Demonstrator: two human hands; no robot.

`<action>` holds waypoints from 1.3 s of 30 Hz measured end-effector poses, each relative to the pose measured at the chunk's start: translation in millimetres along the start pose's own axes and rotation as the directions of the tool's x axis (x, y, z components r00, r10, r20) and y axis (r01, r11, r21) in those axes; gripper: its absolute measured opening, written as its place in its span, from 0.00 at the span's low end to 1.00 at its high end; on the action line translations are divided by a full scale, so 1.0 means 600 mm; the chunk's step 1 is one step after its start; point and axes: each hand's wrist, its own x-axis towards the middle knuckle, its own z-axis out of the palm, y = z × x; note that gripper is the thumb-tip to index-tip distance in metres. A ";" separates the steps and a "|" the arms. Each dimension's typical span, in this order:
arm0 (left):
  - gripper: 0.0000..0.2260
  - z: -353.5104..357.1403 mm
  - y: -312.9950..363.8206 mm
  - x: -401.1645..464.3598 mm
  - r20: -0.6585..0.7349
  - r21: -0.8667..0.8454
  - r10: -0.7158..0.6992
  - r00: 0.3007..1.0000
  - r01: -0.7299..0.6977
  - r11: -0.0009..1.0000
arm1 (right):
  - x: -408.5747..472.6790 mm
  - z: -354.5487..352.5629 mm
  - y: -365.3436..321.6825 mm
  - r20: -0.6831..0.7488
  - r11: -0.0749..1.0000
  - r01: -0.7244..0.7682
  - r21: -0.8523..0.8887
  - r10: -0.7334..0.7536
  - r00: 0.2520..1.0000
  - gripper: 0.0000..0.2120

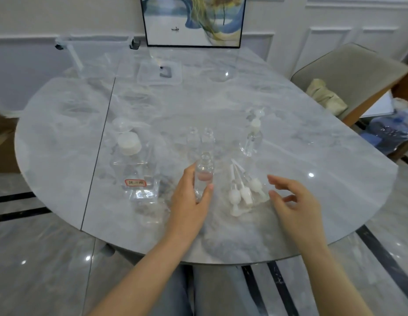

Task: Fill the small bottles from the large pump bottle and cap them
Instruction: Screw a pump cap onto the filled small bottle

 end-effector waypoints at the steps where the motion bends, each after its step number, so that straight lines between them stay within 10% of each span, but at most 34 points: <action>1: 0.18 0.001 0.000 -0.001 -0.006 -0.003 -0.002 1.000 0.002 1.000 | -0.004 0.002 0.002 0.006 1.000 -0.013 0.001 0.013 1.000 0.18; 26: 0.12 0.000 0.006 -0.018 -0.006 -0.049 0.048 0.999 -0.048 0.998 | 0.004 0.065 -0.011 0.044 0.934 0.078 -0.349 -0.067 0.997 0.09; 39: 0.11 -0.002 0.004 -0.017 0.000 -0.081 0.027 1.000 -0.027 0.996 | 0.000 0.046 -0.046 -0.046 0.970 -0.017 -0.243 0.006 0.999 0.07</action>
